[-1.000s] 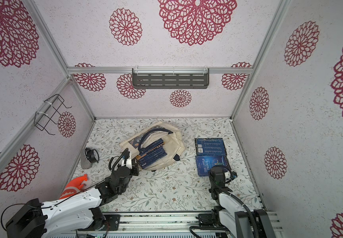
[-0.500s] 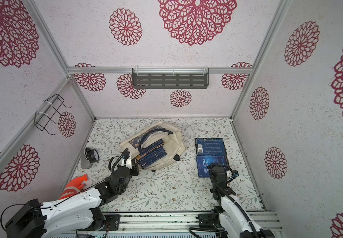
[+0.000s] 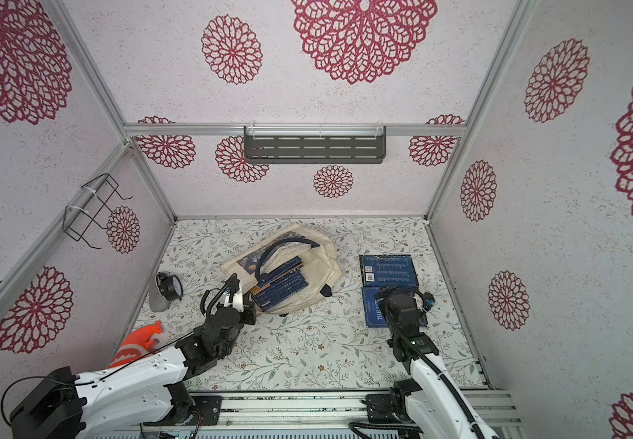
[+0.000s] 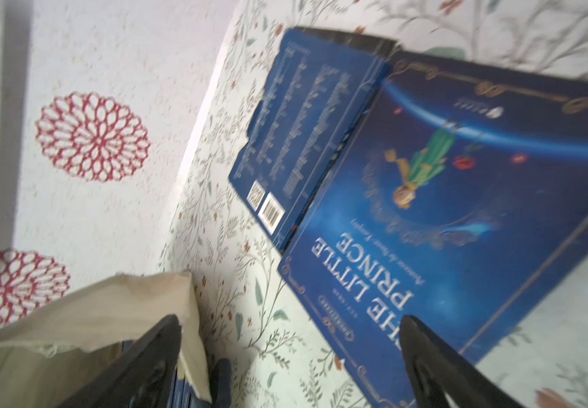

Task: Take out the books from the canvas bag
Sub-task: Place the book at the center of the board, then pick up the book from the canvas bag.

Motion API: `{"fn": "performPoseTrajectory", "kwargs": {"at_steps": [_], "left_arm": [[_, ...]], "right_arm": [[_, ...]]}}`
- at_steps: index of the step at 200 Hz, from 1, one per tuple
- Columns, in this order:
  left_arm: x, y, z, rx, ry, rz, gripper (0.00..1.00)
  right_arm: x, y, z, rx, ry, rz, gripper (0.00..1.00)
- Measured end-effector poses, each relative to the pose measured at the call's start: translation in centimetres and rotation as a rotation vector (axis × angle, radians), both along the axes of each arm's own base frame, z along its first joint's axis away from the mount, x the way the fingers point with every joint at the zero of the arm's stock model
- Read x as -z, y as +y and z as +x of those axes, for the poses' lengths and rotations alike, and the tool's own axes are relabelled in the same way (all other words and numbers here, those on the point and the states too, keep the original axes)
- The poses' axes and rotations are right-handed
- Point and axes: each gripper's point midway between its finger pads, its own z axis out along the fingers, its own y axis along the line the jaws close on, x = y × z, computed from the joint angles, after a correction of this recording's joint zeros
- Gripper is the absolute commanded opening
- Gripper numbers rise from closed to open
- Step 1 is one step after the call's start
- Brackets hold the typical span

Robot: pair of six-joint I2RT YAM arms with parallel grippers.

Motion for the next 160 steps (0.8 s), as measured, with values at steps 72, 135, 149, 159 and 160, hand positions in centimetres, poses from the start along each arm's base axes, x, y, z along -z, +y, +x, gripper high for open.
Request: {"fn": "performPoseTrajectory", "kwargs": {"at_steps": [72, 135, 149, 159, 160], "left_arm": [[0.1, -0.2, 0.1, 0.002, -0.001, 0.0, 0.0], [0.1, -0.2, 0.1, 0.003, -0.001, 0.001, 0.0], [0.1, -0.2, 0.1, 0.003, -0.001, 0.001, 0.0], [0.1, -0.2, 0.1, 0.003, -0.001, 0.001, 0.0], [0.1, -0.2, 0.1, 0.004, -0.001, 0.001, 0.0]], "right_arm": [[-5.0, 10.7, 1.8, -0.333, -0.165, 0.015, 0.92], [-5.5, 21.5, 2.3, -0.585, -0.209, 0.009, 0.86], [-5.6, 23.5, 2.5, -0.618, -0.219, 0.011, 0.83], [-5.6, 24.7, 2.7, -0.635, -0.224, 0.015, 0.81], [-5.6, 24.9, 2.7, -0.638, -0.225, 0.015, 0.8]]}}
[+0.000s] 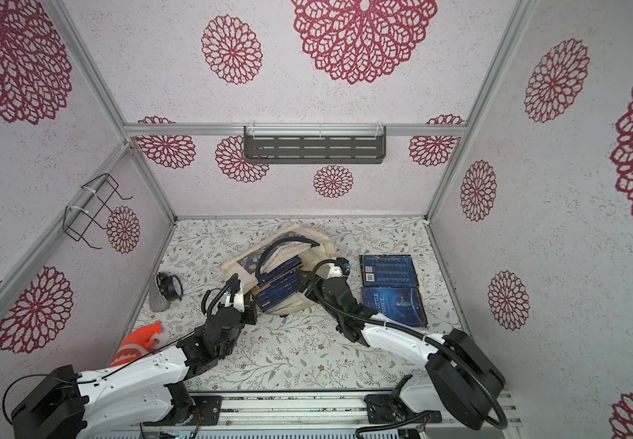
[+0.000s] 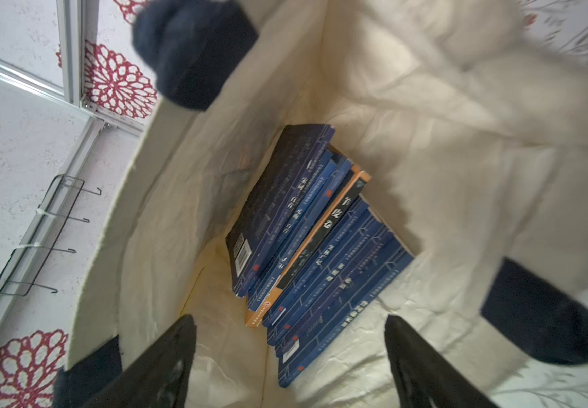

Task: Take out the books from the canvas bag
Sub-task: Pick up the book from the canvas bag.

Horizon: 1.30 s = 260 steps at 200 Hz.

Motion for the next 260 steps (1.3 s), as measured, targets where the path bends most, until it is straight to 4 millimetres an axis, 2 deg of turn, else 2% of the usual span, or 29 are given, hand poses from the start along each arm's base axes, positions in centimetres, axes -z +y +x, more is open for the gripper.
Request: {"fn": "performPoseTrajectory", "kwargs": {"at_steps": [28, 76, 125, 163, 204, 239, 260], "left_arm": [[0.0, -0.1, 0.0, 0.002, -0.001, 0.0, 0.0], [0.0, -0.1, 0.0, 0.003, -0.002, 0.002, 0.0], [0.0, -0.2, 0.0, 0.006, -0.001, 0.002, 0.0], [0.0, -0.2, 0.0, 0.007, -0.001, 0.003, 0.0], [0.0, -0.2, 0.0, 0.007, -0.001, 0.005, 0.0], [0.0, -0.2, 0.0, 0.008, -0.001, 0.005, 0.0], [0.0, -0.2, 0.0, 0.008, -0.001, 0.005, 0.0]], "right_arm": [[1.1, 2.8, 0.8, -0.042, 0.008, 0.009, 0.72], [3.5, 5.8, 2.6, -0.074, 0.034, 0.011, 0.62], [3.9, 8.5, 4.3, -0.101, 0.027, 0.046, 0.55], [4.0, 9.6, 5.3, -0.101, 0.02, 0.054, 0.5], [4.2, 10.5, 6.5, -0.102, 0.022, 0.07, 0.36], [4.2, 10.9, 7.2, -0.107, 0.023, 0.071, 0.27], [3.6, 11.1, 7.4, -0.109, 0.012, 0.078, 0.24]]}}
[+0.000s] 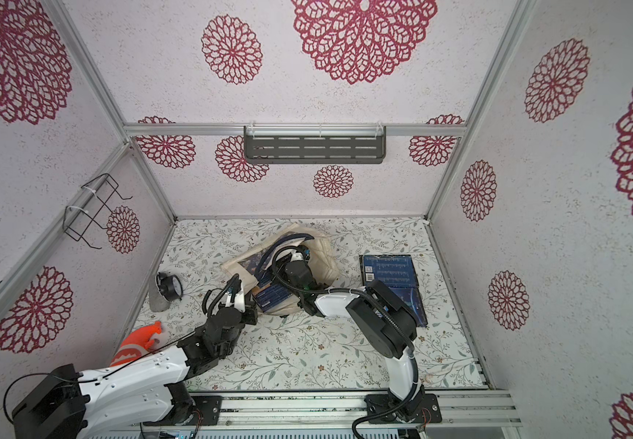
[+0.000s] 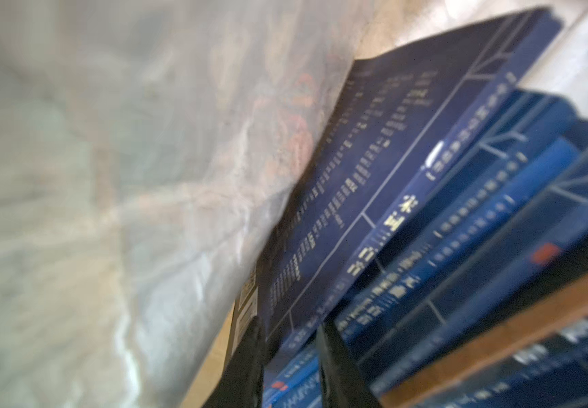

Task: Take out the books from the canvas bag
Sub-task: Pick up the book from the canvas bag.

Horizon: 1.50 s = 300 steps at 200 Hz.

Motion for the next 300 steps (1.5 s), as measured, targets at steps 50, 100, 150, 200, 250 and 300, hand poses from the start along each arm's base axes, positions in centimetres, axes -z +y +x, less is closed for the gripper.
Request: {"fn": "performPoseTrajectory", "kwargs": {"at_steps": [50, 100, 150, 200, 250, 300], "left_arm": [[0.0, 0.0, 0.0, 0.0, 0.0, 0.0, 0.0], [0.1, 0.0, 0.0, -0.001, 0.0, 0.001, 0.0], [0.1, 0.0, 0.1, -0.003, 0.001, 0.004, 0.0], [0.2, -0.1, 0.1, -0.001, 0.002, 0.004, 0.0], [0.3, -0.3, 0.0, 0.01, 0.004, 0.003, 0.0], [0.3, -0.4, -0.1, 0.012, 0.004, 0.003, 0.0]], "right_arm": [[-1.6, 0.7, 0.6, -0.002, -0.014, 0.007, 0.24], [-0.9, 1.5, 1.9, 0.01, 0.01, 0.006, 0.28], [0.5, 2.1, 3.3, 0.03, 0.067, 0.036, 0.06], [0.0, 1.9, 3.0, 0.03, 0.064, 0.063, 0.0], [-1.4, -0.4, 0.6, 0.004, 0.012, 0.045, 0.0], [-2.6, -2.3, -2.2, -0.056, -0.052, 0.024, 0.0]]}}
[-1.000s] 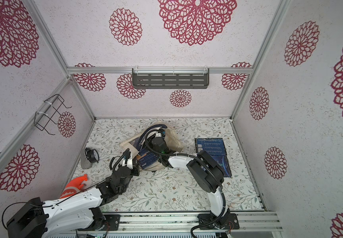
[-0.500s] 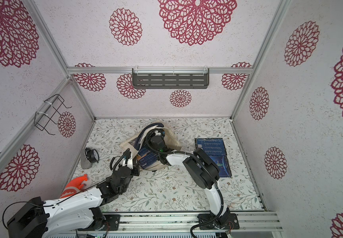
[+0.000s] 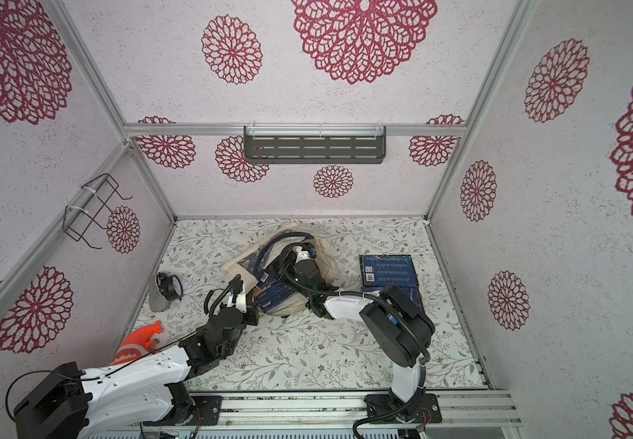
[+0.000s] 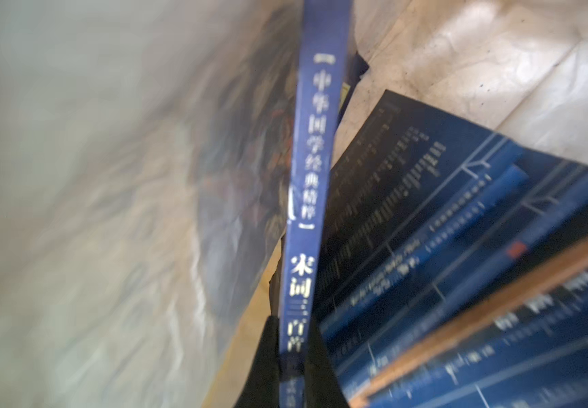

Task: Take out the books from the canvas bag
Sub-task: Pick up the book from the canvas bag.

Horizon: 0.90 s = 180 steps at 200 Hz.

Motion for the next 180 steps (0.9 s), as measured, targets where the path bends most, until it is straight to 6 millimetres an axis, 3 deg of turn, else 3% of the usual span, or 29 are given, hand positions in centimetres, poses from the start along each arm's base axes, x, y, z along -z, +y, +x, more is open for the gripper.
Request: {"fn": "performPoseTrajectory", "kwargs": {"at_steps": [81, 180], "left_arm": [[0.0, 0.0, 0.0, -0.002, 0.0, 0.001, 0.0], [0.1, 0.0, 0.0, -0.003, 0.001, 0.005, 0.0]], "right_arm": [[-2.3, -3.7, -5.5, -0.113, -0.16, -0.078, 0.0], [-4.8, -11.4, -10.1, -0.041, -0.403, -0.215, 0.0]]}}
